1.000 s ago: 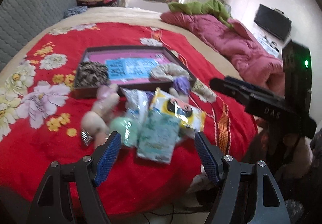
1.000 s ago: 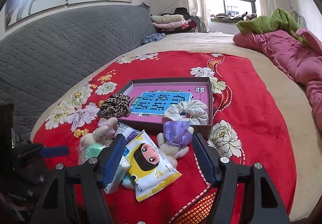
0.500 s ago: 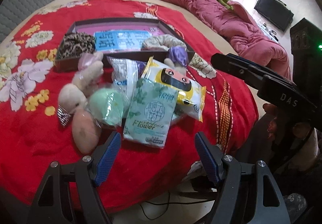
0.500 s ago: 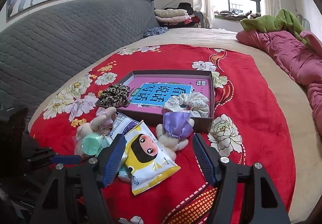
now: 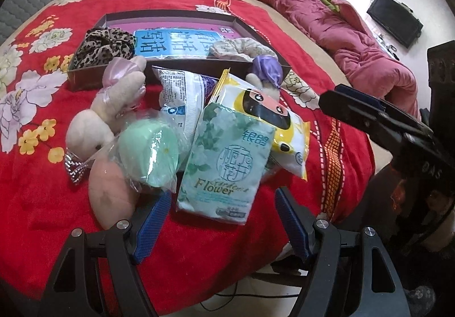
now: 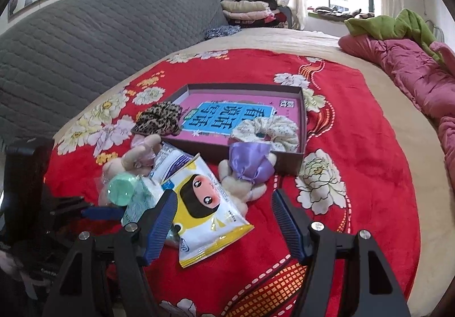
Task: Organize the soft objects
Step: 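Grasp the green Flower tissue pack with the left tool while the right tool grasps the yellow cartoon wipes pack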
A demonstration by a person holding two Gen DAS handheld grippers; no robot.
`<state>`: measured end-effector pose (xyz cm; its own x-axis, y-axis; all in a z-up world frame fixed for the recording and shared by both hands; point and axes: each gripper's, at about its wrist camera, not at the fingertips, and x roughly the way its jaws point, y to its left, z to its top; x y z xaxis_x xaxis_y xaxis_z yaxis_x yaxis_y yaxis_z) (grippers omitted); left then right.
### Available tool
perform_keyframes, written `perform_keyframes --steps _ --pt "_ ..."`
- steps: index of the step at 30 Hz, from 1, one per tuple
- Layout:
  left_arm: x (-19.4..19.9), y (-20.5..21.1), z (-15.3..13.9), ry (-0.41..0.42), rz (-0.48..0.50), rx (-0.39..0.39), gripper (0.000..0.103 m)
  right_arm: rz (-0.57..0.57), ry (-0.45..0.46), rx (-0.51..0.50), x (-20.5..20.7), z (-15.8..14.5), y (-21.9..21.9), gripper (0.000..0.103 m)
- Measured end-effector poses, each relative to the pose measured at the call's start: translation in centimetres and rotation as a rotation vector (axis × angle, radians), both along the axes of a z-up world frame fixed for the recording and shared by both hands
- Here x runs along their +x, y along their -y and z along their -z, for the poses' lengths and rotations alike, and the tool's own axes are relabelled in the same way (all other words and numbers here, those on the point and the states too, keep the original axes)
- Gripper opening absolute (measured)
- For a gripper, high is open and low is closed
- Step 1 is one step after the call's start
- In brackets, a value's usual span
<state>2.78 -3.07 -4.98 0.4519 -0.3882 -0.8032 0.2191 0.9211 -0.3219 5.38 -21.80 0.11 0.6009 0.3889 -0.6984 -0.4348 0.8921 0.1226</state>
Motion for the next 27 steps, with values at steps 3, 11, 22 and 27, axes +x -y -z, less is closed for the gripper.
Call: perform_keyframes --steps 3,11,22,27 --pt "0.4 0.0 0.3 0.000 0.000 0.005 0.077 -0.034 0.002 -0.034 -0.1 0.3 -0.5 0.068" --pt "1.5 0.1 0.9 -0.008 0.000 0.002 0.077 -0.180 0.025 -0.183 0.1 2.0 -2.7 0.068" --pt "2.3 0.2 1.5 -0.018 0.005 -0.013 0.077 -0.266 -0.030 -0.201 1.6 4.2 -4.4 0.071" --pt "2.5 0.4 1.7 -0.020 0.005 -0.009 0.076 -0.279 -0.058 -0.197 2.3 4.9 -4.7 0.072"
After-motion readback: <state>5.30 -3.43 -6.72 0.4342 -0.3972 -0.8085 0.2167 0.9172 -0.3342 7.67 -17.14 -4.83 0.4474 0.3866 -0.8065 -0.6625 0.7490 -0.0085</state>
